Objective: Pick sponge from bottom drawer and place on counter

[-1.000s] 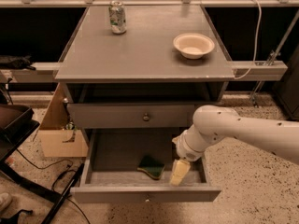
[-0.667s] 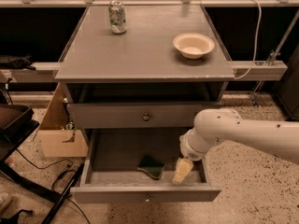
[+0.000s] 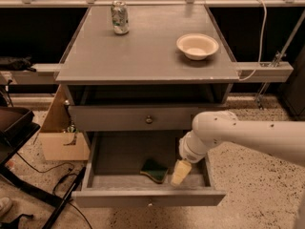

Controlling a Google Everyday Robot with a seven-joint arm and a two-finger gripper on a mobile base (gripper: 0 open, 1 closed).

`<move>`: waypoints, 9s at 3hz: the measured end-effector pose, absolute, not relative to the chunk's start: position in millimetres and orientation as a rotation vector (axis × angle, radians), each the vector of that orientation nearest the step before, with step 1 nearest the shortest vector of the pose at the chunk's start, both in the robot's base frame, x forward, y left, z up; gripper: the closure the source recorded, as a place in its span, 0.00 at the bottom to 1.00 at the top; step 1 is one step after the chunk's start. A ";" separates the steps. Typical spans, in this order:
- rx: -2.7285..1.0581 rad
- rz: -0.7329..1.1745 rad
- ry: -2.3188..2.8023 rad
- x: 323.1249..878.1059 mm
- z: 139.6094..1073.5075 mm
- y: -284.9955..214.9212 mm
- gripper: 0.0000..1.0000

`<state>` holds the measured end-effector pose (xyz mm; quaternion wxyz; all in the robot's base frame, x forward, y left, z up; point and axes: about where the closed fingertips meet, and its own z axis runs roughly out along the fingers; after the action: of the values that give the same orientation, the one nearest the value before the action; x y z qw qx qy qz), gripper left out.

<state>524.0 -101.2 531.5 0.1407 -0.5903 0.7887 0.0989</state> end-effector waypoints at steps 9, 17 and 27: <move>-1.630 0.365 2.253 591.2 340.2 0.3 0.40; -1.977 0.440 1.847 614.0 658.9 -70.0 1.00; -2.133 0.172 1.252 738.3 881.6 71.0 1.00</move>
Offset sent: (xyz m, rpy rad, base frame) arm 0.0905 0.0811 -0.0645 0.0609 -0.0644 -0.0336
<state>738.3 71.0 881.6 0.3252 -0.8135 0.4776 0.0656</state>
